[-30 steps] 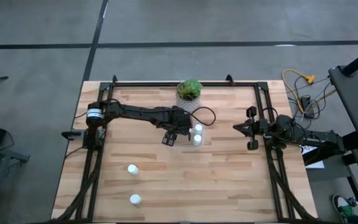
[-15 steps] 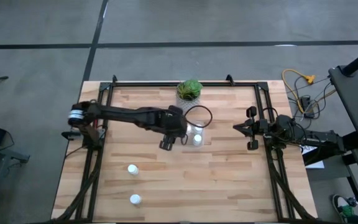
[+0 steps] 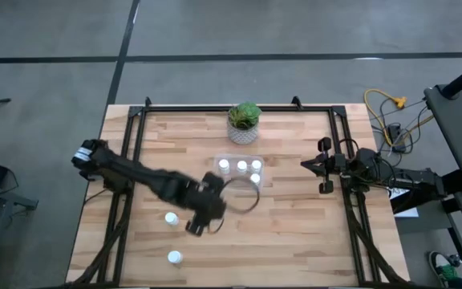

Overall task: Pick and place pill bottles into a basket
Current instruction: Put the white medicine bottle into the transparent bin

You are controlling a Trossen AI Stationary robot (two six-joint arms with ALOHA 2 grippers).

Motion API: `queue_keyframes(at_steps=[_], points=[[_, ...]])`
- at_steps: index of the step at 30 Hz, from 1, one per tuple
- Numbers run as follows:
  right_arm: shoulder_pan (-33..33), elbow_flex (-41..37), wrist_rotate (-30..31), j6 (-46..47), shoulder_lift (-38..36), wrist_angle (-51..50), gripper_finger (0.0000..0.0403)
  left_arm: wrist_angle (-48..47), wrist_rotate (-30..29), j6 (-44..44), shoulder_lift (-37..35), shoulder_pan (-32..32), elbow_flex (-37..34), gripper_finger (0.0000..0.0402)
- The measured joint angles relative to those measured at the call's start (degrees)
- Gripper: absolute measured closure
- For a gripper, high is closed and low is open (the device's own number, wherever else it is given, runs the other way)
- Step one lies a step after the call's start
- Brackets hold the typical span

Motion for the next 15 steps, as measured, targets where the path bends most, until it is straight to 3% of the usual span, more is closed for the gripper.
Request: queue_keyframes(at_steps=[9,15], points=[[0.0,0.0,0.0,0.0,0.0,0.01,0.0394,-3.0,-0.03,-13.07,1.47,-14.23,-0.42,0.0184],[0.0,0.0,0.0,0.0,0.0,0.02,0.0394,-2.95,-0.07,-19.75,2.65,-20.44,-0.44,0.0184]])
